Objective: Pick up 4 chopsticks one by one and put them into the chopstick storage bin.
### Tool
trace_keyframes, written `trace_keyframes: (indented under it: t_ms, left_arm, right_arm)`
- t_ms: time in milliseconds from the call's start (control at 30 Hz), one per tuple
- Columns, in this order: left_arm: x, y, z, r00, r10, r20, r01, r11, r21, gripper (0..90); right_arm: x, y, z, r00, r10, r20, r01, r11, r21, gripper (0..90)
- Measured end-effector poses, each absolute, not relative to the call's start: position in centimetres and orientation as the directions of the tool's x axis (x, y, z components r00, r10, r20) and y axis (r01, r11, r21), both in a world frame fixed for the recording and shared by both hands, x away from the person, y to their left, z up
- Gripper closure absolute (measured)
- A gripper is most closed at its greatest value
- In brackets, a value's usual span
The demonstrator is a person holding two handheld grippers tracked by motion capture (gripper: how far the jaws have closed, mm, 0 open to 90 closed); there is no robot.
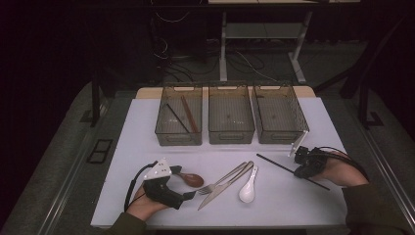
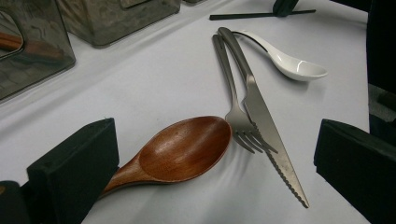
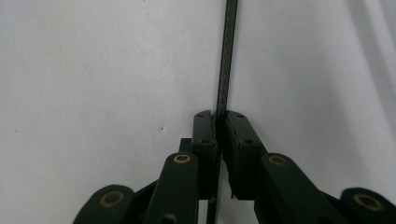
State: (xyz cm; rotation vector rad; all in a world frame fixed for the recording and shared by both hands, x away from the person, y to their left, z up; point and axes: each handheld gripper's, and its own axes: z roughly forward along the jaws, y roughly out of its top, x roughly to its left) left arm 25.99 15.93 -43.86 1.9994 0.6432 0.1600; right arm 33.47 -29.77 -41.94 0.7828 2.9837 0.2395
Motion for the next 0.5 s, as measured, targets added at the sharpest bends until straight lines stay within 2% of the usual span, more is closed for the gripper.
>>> trace_keyframes:
  t_ms: [300,500]
  left_arm:
    - [25.98,15.94,-43.84,0.851,0.503,-0.155,0.373,-0.369,0.852,0.0]
    - [26.00,15.95,-43.85,0.851,0.502,-0.154,0.372,-0.369,0.852,0.0]
  right_arm:
    - [33.50,-29.81,-41.88,-0.872,0.490,-0.002,0.483,0.860,0.163,85.2]
    - [33.69,-30.17,-41.44,-0.873,0.488,0.002,0.477,0.852,0.217,85.3]
